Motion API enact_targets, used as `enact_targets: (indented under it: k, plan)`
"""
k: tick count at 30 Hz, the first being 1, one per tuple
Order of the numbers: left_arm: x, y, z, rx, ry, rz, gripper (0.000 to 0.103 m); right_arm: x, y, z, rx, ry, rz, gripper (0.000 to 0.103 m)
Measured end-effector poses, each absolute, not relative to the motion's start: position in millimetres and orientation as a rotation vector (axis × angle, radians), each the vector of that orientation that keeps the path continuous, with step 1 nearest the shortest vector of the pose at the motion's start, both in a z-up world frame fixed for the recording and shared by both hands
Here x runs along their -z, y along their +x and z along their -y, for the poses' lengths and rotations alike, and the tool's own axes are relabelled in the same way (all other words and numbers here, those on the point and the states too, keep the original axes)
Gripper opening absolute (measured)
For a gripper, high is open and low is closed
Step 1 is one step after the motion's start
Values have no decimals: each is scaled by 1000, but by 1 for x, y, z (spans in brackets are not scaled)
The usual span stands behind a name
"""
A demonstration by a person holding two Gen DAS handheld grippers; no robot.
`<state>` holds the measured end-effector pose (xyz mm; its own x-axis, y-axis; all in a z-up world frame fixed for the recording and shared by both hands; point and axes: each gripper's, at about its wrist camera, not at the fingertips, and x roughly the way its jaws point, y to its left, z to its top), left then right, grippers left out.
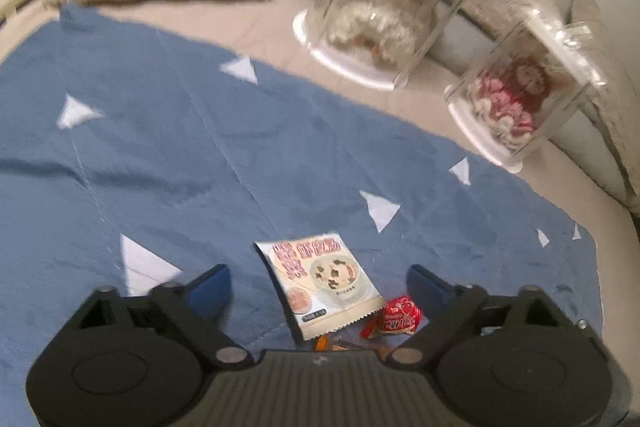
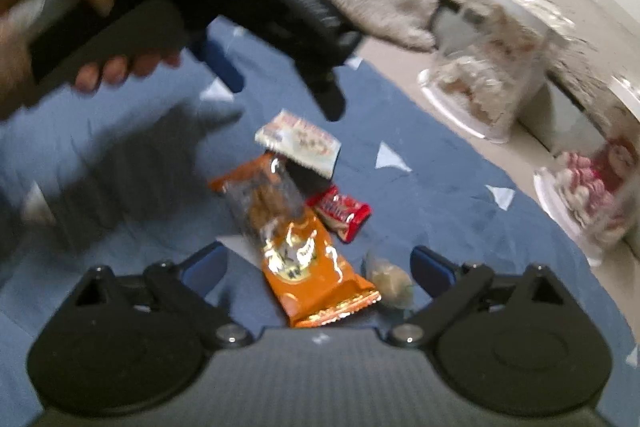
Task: Organize snacks
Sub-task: 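Grasp the small white packet with the left tool while the right tool grasps the orange bag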
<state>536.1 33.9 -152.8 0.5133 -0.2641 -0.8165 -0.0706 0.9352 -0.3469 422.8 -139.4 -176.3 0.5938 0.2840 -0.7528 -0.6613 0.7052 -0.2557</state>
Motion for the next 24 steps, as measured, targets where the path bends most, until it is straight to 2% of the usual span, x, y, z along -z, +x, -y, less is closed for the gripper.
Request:
enact_targets:
  k: [3, 6, 8, 9, 11, 12, 14, 17, 24]
  plan:
    - [169, 542, -30, 101, -407, -1096, 79, 187, 422, 137, -633, -611, -742, 99]
    - [180, 543, -31, 56, -436, -1067, 66, 197, 424, 131, -648, -660, -736, 93]
    - [182, 543, -35, 23, -470, -1033, 54, 201, 425, 128, -656, -678, -734, 86]
    - [183, 542, -37, 11, -486, -1019, 50, 199, 422, 128, -659, -675, -734, 83]
    - [181, 541, -39, 1, -504, -999, 29, 199, 423, 127, -656, -658, -740, 73]
    - [179, 540, -40, 1, -511, -991, 28, 199, 423, 127, -654, -651, -743, 71]
    - [172, 536, -40, 4, -514, -968, 18, 197, 422, 126, -654, -630, -756, 60]
    - [160, 531, -38, 4, -459, -933, 14, 194, 418, 124, -627, -614, -784, 57]
    - [133, 501, -40, -26, -333, -886, 13, 177, 406, 134, -537, -410, -882, 54]
